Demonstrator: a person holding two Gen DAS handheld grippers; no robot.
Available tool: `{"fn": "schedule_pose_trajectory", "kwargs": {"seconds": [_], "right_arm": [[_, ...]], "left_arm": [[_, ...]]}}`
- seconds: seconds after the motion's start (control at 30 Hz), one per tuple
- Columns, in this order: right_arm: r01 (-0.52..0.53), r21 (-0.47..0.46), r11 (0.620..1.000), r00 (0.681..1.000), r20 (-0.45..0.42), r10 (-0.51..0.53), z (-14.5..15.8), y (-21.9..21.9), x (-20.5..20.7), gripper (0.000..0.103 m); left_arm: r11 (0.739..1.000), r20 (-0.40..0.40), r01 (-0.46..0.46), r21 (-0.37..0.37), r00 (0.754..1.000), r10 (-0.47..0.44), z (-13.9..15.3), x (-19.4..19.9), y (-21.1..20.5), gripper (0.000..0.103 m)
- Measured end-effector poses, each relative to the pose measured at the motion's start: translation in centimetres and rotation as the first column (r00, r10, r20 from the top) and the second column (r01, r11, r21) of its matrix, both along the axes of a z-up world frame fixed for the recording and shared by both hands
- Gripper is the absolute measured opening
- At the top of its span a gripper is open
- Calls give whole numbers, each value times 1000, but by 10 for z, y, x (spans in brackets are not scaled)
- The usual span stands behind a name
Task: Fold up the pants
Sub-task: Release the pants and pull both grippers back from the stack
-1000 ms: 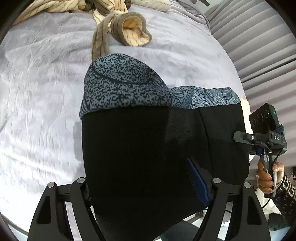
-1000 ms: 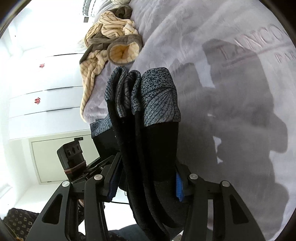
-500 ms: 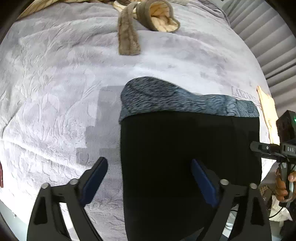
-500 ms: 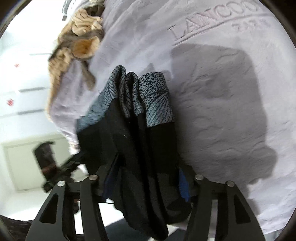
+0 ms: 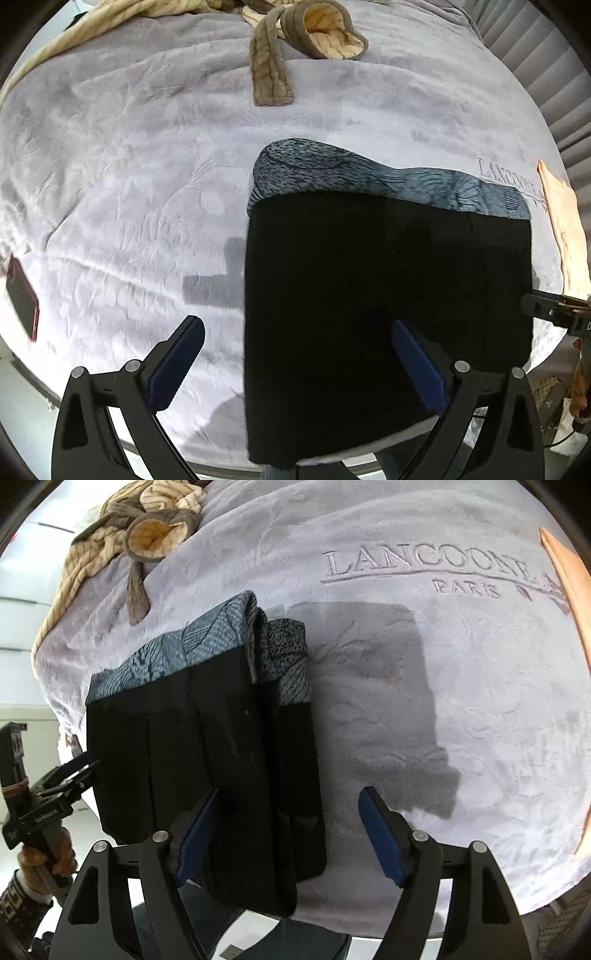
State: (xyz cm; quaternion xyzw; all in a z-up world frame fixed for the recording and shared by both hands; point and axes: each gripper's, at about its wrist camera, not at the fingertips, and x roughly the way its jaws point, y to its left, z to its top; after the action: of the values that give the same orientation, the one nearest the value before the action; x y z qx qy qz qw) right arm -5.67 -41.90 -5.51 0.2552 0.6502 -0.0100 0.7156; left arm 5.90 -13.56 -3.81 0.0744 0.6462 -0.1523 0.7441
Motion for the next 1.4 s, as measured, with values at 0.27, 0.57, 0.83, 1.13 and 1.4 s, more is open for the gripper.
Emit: {"fn": "schedule_pose_trajectory", "kwargs": {"seconds": [0.27,0.57,0.83,1.13,1.4], "right_arm": [[-57,-73,996,998,-3,57,17,2,-14,90],[-56,-75,996,998,11,57,29,5,-23,103],[-39,-172,984,999,10,42,45,31,-20,103],[6,-255,967,1000,14,-2,49,80,-31,103],[34,-306,951,999,26,-27,57,112,-40,103]], "left_arm": [[996,47,-74,49,996,72,16,-39,-27,101],[995,60,-92,47,994,90,29,-57,-47,101],[998,105,-46,39,994,41,41,-65,-35,101],[994,78,39,98,996,-47,22,-78,-11,101],[992,71,77,98,994,-84,22,-95,3,101]]}}
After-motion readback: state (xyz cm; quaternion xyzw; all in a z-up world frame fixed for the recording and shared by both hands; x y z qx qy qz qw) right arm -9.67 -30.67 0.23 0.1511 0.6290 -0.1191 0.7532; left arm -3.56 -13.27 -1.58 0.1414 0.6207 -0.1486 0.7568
